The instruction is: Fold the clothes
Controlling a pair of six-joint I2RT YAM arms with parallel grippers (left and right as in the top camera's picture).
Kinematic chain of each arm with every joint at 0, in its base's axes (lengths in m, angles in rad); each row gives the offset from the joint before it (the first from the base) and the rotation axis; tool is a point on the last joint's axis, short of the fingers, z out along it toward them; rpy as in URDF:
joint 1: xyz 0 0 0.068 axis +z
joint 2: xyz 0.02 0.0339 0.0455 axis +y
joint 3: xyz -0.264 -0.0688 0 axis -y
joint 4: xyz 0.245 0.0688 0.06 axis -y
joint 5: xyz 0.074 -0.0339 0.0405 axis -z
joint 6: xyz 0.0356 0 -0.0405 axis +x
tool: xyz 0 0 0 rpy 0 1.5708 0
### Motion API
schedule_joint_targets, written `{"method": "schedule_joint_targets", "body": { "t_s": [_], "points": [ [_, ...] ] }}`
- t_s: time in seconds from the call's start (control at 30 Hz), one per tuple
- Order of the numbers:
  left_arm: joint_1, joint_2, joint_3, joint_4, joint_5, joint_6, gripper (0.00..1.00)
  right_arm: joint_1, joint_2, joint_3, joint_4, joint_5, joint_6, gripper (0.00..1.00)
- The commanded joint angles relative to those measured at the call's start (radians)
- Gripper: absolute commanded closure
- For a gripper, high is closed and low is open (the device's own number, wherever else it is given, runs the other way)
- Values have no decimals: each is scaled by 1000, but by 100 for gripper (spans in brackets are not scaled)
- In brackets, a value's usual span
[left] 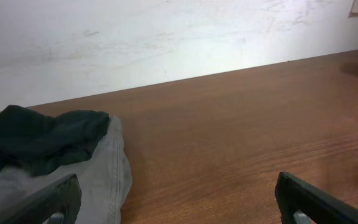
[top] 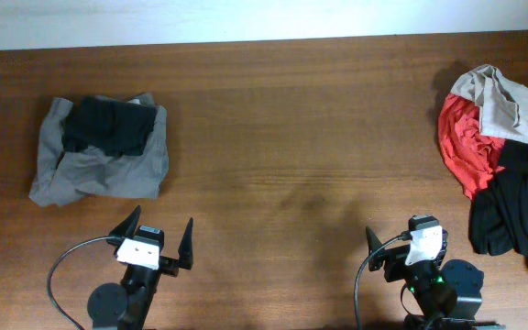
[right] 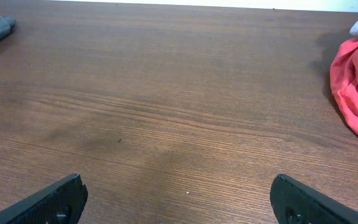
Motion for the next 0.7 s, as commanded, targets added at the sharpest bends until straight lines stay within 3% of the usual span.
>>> {"method": "schedule_joint_targets", "body": {
  "t_s": [0.0, 0.67],
  "points": [
    [-5, -10, -13, 6, 5, -10, 1, 3, -9, -7, 0, 5, 12, 1],
    [-5, -10, -13, 6, 5, -10, 0, 3, -9, -7, 0, 15, 6, 1]
  ]
}}
